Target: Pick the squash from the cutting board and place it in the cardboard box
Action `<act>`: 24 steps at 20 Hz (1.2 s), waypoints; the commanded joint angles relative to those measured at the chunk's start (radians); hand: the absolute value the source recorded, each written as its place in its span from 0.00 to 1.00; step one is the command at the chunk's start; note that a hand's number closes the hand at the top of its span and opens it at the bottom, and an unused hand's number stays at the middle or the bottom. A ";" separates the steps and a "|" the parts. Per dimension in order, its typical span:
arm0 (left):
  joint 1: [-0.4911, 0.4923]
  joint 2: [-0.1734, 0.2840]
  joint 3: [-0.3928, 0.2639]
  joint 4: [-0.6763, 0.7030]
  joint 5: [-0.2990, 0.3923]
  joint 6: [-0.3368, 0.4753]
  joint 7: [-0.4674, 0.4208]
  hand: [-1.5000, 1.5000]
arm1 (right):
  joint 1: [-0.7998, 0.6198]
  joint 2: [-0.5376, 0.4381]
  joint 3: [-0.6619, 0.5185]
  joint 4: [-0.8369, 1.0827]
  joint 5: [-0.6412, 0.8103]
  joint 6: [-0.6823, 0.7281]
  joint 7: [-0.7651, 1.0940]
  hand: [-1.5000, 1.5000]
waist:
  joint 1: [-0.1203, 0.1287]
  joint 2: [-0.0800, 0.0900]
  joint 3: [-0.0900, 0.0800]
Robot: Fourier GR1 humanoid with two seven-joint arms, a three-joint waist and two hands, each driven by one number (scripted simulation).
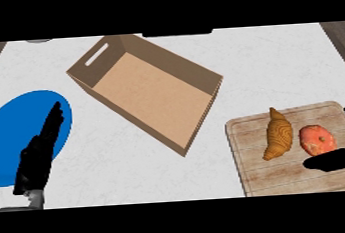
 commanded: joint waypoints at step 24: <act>-0.030 -0.131 0.103 0.075 -0.126 -0.086 -0.041 0.50 | -0.036 0.277 -0.150 0.132 0.237 0.190 -0.048 0.00 | -0.002 0.000 0.000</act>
